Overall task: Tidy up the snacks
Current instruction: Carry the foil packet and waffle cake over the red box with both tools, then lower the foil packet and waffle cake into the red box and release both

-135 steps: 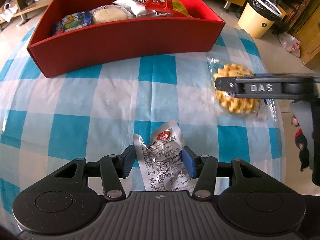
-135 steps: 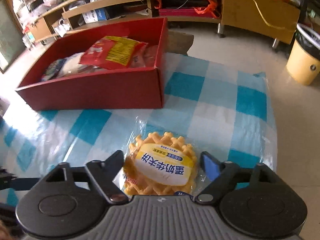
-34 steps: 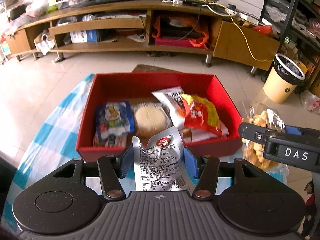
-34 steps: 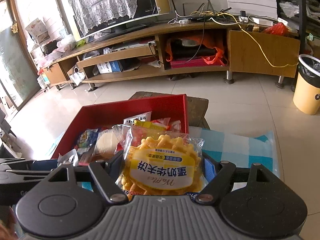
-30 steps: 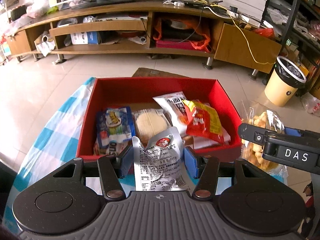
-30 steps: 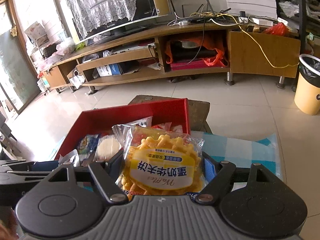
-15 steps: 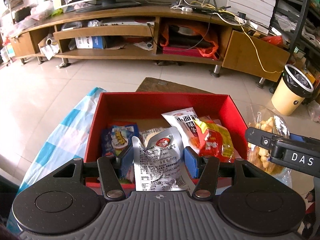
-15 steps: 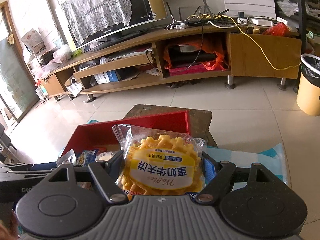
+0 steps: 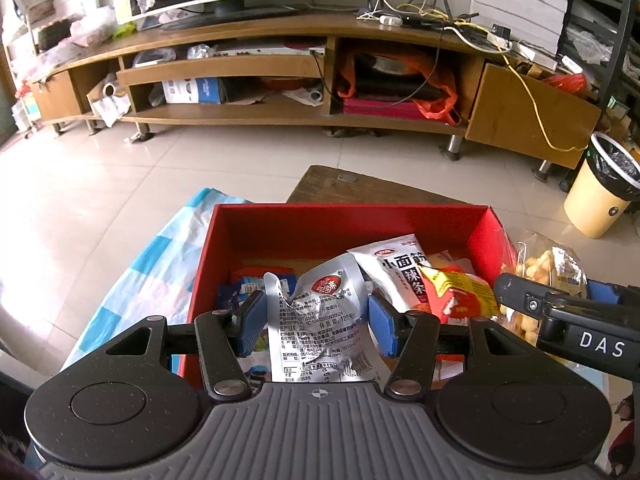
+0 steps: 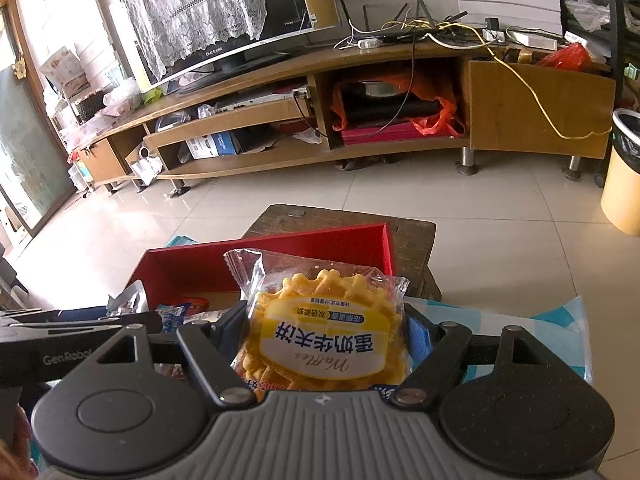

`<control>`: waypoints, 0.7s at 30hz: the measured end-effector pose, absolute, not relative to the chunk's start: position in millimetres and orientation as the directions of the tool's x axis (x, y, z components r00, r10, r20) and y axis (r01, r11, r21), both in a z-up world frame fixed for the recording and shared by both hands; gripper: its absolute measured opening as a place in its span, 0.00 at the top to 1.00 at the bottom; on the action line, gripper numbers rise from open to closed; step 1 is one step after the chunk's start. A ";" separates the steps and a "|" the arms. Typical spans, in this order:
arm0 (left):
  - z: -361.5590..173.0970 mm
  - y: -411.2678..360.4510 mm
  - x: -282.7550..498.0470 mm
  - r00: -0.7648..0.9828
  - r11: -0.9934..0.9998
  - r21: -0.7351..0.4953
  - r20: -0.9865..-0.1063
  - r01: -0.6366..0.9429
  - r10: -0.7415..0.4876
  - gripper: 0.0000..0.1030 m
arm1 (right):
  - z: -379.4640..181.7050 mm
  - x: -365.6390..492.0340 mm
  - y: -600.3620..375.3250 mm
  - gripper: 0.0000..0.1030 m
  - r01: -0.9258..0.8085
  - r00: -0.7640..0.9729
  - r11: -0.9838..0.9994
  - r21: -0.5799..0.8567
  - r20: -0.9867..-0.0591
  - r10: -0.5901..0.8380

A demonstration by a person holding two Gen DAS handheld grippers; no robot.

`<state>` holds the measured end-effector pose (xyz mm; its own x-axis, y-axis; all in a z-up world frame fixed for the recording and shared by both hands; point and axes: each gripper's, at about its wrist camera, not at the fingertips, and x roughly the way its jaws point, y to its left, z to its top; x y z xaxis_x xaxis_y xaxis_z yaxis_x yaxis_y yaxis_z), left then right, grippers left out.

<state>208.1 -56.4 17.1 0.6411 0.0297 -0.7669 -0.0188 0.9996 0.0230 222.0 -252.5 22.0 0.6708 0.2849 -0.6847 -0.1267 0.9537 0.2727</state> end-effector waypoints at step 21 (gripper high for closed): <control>16.0 -52.3 221.9 0.643 0.999 0.030 -0.765 -0.033 0.044 0.39 | 16.2 235.9 -241.5 0.26 -0.136 0.664 0.955 0.264 -0.691 0.286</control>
